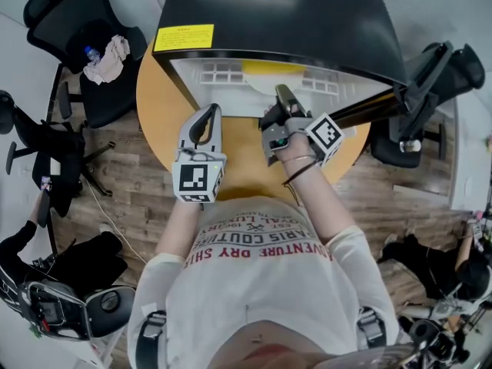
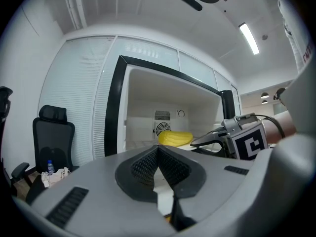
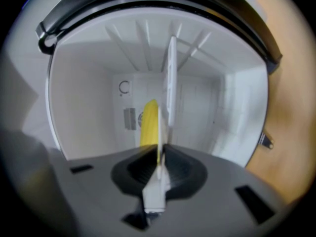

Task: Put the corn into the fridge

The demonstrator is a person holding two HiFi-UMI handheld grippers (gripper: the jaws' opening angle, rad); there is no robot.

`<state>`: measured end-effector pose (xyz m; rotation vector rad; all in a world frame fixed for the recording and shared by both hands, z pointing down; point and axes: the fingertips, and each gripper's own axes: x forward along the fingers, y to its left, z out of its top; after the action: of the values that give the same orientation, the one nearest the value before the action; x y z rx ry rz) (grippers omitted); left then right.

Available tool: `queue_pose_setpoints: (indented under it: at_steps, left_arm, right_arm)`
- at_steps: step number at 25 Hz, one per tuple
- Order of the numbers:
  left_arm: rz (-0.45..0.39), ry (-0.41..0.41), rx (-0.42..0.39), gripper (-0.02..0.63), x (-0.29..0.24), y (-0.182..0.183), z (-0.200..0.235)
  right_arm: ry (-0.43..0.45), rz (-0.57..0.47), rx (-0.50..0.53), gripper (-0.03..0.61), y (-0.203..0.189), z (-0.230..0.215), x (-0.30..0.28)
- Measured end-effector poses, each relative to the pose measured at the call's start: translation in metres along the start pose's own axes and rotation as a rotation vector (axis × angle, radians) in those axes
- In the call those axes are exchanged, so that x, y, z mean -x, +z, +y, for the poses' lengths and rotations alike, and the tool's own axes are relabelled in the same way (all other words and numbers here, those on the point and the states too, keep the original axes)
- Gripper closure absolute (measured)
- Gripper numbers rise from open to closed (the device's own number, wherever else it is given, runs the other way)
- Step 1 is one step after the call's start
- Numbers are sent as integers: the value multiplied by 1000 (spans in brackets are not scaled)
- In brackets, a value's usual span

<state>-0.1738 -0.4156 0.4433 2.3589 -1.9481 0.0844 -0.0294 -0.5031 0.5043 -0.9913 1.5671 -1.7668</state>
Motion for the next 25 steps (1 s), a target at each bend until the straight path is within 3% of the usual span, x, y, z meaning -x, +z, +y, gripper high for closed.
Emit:
queue_pose_setpoints:
  at_steps: [3,10,16,18,21,25]
  left_arm:
    - [-1,-3,-7,589,1,2,0]
    - [-3,-19,-12,589,7,4,-11]
    - [1,-37,-20,589,15,1,-27]
    - [6,-42,-18,589,19,-1,-32]
    - [13,-48,-10,589,23,-5,-40]
    - [20,-59,-8,589,29,-8,-50]
  right_arm:
    - [8,-17,8,483,1,3,3]
    - [34,-3,2,480,-2,2,29]
    - [41,37,27,540,-12,-10,56]
    - [52,53,81,546,-16,-10,65]
    - [67,93,239,549,-24,-12,79]
    - [22,132,376,551,-30,-28,99]
